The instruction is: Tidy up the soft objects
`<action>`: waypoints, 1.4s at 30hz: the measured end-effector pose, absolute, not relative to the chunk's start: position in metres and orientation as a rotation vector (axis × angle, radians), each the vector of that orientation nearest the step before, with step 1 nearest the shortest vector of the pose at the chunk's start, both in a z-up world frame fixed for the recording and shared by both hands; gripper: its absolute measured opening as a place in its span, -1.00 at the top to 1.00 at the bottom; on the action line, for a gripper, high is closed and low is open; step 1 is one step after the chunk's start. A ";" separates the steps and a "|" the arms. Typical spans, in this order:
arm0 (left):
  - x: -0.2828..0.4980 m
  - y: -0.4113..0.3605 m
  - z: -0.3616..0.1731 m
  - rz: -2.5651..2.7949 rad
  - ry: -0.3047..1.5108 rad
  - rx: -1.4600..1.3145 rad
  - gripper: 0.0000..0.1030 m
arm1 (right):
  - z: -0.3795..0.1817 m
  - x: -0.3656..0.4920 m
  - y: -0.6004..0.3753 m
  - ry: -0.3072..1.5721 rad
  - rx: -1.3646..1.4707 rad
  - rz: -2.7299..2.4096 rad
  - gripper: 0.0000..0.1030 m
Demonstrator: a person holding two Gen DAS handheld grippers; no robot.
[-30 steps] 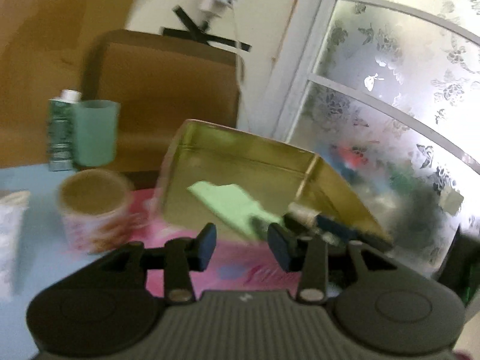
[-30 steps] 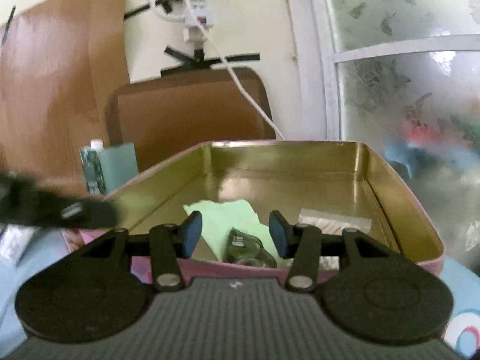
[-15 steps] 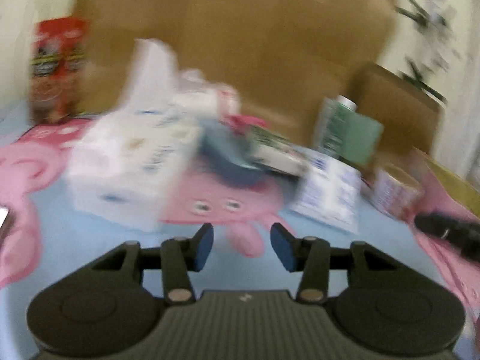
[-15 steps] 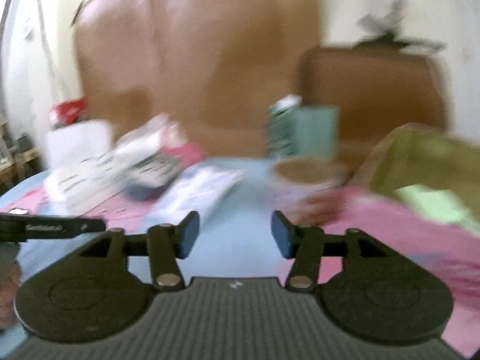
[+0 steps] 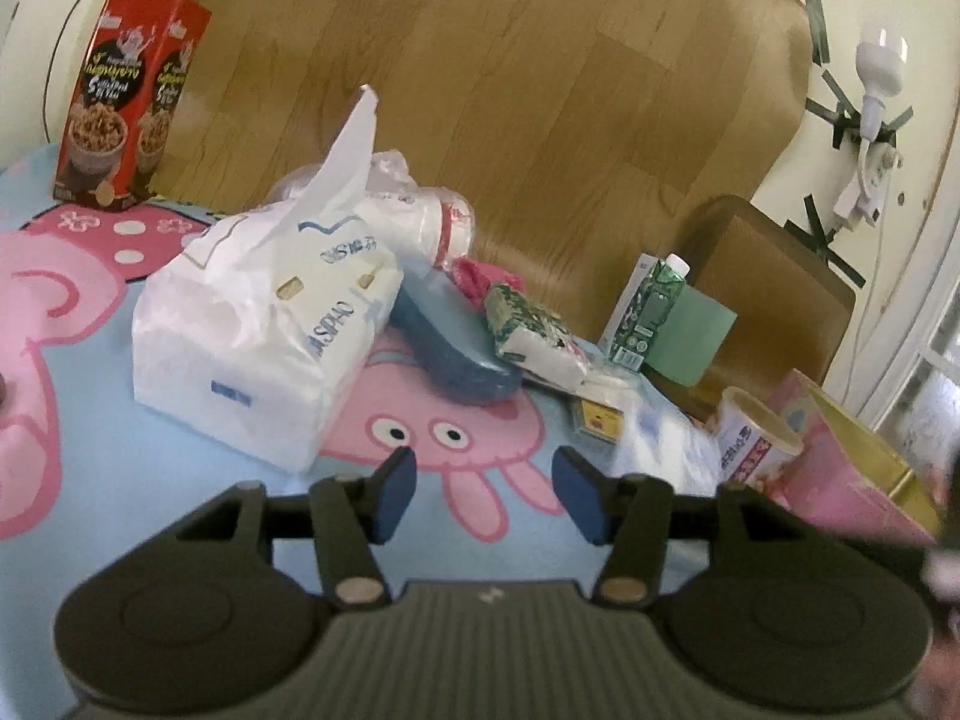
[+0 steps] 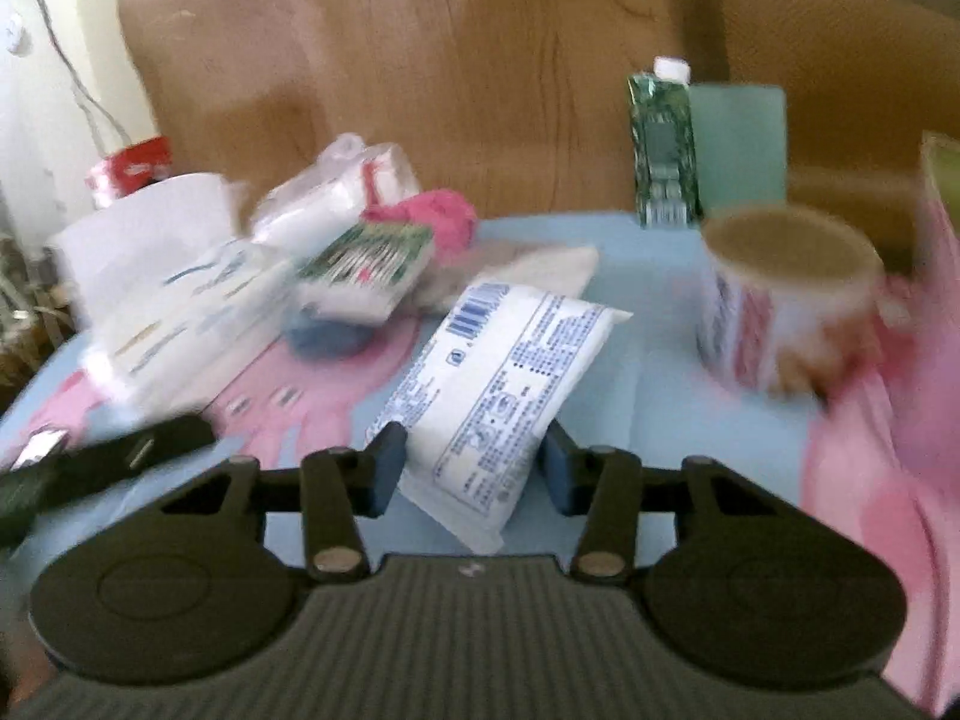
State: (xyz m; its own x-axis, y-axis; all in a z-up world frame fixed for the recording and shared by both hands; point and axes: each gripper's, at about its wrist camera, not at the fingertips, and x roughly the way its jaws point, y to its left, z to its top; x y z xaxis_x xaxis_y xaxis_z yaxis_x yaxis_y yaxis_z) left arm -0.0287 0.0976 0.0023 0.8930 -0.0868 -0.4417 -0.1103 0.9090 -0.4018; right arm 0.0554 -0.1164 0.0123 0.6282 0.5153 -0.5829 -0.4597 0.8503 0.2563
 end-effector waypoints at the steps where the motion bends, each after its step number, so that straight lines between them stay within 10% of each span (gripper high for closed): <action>1: -0.029 0.099 0.002 0.008 0.472 -0.441 0.00 | 0.013 0.041 -0.127 0.701 0.100 0.586 0.02; 9: -0.021 0.082 0.002 -0.151 0.550 -0.403 -0.02 | 0.019 -0.062 -0.187 0.566 -0.051 0.542 -0.70; 16: -0.022 0.017 0.004 -0.418 0.672 -0.399 0.01 | 0.006 -0.060 -0.164 0.585 -0.170 0.558 -0.66; 19: -0.026 -0.013 -0.001 -0.452 0.696 -0.330 0.10 | 0.004 -0.056 -0.166 0.581 -0.116 0.566 -0.14; 22: -0.031 -0.037 0.003 -0.422 0.677 -0.221 0.11 | 0.004 -0.060 -0.168 0.558 -0.119 0.561 -0.04; 42: 0.067 -0.183 0.077 -0.513 0.537 -0.133 -0.04 | 0.038 0.033 -0.315 0.291 -0.009 -0.040 -0.19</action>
State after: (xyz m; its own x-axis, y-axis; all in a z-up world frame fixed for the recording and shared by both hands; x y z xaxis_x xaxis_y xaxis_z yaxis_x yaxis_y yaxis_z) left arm 0.0669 -0.1831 0.0770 0.7368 -0.5001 -0.4550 0.4320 0.8659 -0.2523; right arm 0.0331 -0.3146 0.0382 0.9571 -0.0403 -0.2869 0.0376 0.9992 -0.0148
